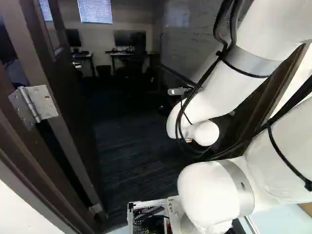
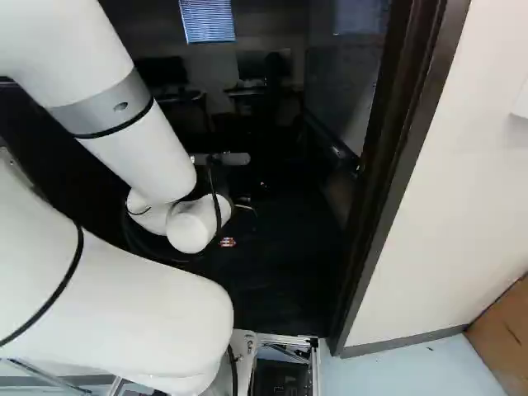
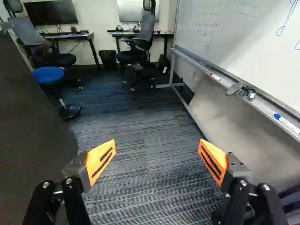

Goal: Open the door and move inside

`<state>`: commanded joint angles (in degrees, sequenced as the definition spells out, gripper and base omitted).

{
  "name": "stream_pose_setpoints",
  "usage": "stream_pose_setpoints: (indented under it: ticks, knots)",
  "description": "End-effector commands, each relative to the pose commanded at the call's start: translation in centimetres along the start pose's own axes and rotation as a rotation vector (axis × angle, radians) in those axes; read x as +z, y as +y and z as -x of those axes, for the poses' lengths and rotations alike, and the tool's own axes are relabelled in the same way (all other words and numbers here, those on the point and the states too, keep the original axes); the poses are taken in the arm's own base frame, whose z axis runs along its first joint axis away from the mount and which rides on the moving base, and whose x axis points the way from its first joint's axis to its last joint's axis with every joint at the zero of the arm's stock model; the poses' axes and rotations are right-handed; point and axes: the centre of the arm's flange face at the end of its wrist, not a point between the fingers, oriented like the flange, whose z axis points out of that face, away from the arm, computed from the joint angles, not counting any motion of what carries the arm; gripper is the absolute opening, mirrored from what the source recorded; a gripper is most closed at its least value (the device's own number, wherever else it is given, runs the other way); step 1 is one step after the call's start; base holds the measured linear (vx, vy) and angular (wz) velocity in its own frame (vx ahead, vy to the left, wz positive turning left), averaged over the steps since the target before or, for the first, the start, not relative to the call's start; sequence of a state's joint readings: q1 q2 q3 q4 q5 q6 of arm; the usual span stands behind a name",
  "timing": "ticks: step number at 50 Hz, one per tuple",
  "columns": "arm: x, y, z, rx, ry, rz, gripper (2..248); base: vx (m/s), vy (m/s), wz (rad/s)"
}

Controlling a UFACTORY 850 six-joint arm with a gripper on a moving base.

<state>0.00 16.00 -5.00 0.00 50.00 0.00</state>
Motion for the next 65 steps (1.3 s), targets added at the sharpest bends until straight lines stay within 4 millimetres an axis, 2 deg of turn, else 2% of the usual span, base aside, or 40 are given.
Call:
stream_pose_setpoints:
  ticks: [19, 65]
  knots:
    - [0.0, 0.0, 0.0, 0.0, 0.0, 0.0, 247, 0.12, 0.005, 0.006]
    - [0.0, 0.0, 0.0, 0.0, 0.0, 0.0, 247, 0.125, 0.03, 0.135]
